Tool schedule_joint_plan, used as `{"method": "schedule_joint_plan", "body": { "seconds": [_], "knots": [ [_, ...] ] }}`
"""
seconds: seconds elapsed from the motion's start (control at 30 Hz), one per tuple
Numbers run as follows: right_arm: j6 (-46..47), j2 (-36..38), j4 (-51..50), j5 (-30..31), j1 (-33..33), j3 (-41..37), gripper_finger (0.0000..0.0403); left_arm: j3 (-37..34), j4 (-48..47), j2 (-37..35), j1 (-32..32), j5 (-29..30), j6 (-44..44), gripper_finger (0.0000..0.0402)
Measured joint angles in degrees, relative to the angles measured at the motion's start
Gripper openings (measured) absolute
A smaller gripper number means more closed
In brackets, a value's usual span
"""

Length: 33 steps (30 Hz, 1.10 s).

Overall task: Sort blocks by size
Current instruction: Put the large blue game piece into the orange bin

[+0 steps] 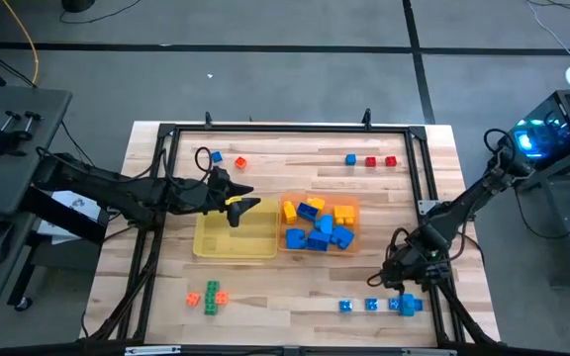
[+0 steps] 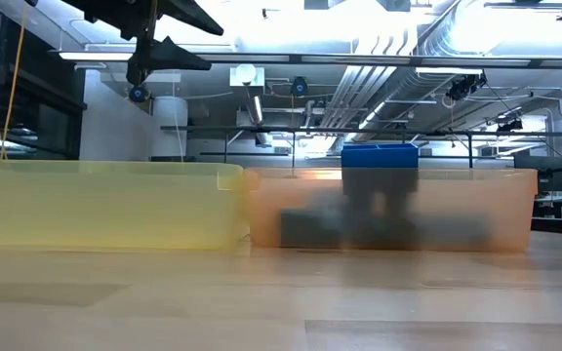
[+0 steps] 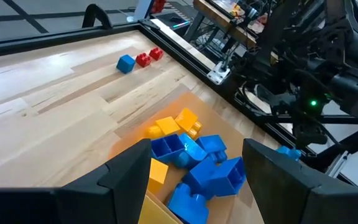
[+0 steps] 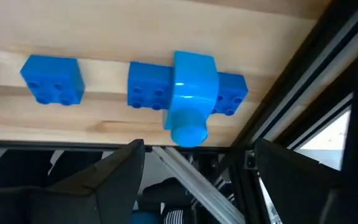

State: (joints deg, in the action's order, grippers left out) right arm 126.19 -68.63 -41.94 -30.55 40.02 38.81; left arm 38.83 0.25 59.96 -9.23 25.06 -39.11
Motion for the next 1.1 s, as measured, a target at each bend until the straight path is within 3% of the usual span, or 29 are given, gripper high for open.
{"method": "schedule_joint_plan", "body": {
  "seconds": [0.2,0.43,0.77,1.1],
  "knots": [
    [-2.4,-0.5,1.6,-0.2,0.0,0.0,0.0300,0.0,0.0,0.0,0.0,-0.1,0.8,0.0237],
    [-8.7,-7.1,7.8,-6.9,-0.1,0.0,0.0300,0.0,0.0,0.0,0.0,-0.1,0.8,0.0237],
    [-11.8,-13.8,10.4,-7.2,-0.1,0.0,0.0300,0.0,0.0,0.0,0.0,-0.1,0.8,0.0237],
    [-12.6,-14.3,10.3,-8.9,-0.1,0.0,0.0285,0.0,0.0,0.0,0.0,-0.5,0.8,0.0237]
  ]
}}
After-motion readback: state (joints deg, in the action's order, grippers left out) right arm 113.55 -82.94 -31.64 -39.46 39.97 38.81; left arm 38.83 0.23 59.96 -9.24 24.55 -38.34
